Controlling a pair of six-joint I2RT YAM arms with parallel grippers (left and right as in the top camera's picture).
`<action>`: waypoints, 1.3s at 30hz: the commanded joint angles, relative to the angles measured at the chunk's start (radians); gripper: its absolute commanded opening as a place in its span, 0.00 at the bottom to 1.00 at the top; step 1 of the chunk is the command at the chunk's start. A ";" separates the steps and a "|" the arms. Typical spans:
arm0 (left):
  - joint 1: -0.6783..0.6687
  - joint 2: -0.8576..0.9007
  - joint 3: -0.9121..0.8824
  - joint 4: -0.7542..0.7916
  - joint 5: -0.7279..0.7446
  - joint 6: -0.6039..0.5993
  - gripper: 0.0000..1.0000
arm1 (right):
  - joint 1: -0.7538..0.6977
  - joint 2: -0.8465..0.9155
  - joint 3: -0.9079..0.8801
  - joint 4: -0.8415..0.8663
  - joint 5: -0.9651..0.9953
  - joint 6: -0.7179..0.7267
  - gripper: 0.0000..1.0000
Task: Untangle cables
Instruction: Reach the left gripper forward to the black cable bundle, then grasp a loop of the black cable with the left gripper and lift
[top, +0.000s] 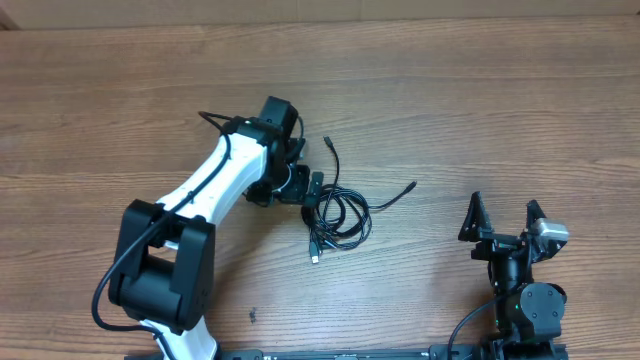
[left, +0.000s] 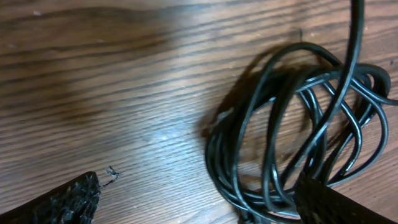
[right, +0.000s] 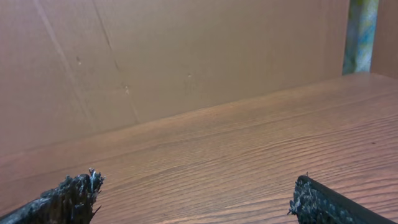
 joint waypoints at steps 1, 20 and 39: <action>-0.045 0.009 0.020 -0.002 -0.091 -0.059 1.00 | -0.008 -0.010 -0.010 0.005 -0.001 0.003 1.00; -0.098 0.013 0.011 0.021 -0.159 -0.152 1.00 | -0.008 -0.010 -0.010 0.005 -0.001 0.003 1.00; -0.099 0.013 -0.042 0.032 -0.159 -0.159 0.90 | -0.008 -0.010 -0.010 0.005 -0.001 0.003 1.00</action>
